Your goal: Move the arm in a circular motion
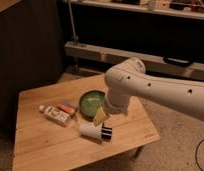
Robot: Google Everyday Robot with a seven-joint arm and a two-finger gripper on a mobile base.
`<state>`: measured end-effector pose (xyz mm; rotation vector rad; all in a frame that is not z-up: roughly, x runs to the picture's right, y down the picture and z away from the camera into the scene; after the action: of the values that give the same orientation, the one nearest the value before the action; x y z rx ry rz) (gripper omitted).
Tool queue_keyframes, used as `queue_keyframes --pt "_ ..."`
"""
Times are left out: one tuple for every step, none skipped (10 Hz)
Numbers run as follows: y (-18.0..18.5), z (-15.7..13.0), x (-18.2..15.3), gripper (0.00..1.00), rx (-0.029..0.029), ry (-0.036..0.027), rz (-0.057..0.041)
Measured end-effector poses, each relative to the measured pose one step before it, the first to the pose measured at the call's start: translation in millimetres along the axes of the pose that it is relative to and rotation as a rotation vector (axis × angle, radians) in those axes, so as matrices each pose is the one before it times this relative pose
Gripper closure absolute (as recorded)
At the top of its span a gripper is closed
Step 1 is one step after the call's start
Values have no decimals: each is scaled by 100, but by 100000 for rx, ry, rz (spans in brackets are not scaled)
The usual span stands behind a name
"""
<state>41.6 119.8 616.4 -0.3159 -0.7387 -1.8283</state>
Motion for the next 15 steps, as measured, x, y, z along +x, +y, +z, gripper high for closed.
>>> queue_keyframes --pt "3 1 0 20 1 -4 9" --pt "-3 -1 2 20 3 4 -5" --pt "1 2 -2 20 4 -6 3" --pt "1 -2 1 20 -8 7 -2" --pt "1 2 -2 20 1 -8 1" --pt "-2 -1 0 20 3 0 -1" --pt "1 1 1 20 2 4 -1" --pt "1 -2 0 20 -3 2 5" --pt "-1 1 0 20 2 -2 -3" --pt "-1 1 0 20 -2 -2 -7" --pt "12 -96 -7 20 -227 136 -57" --pt "64 -468 -64 20 -1223 217 -438" --pt "-367 -1001 -235 20 -2120 -1078 -4057" --pt "-1032 -1026 100 20 -778 -81 -4582" --pt "-1841 -1407 70 20 -937 -764 -6577"
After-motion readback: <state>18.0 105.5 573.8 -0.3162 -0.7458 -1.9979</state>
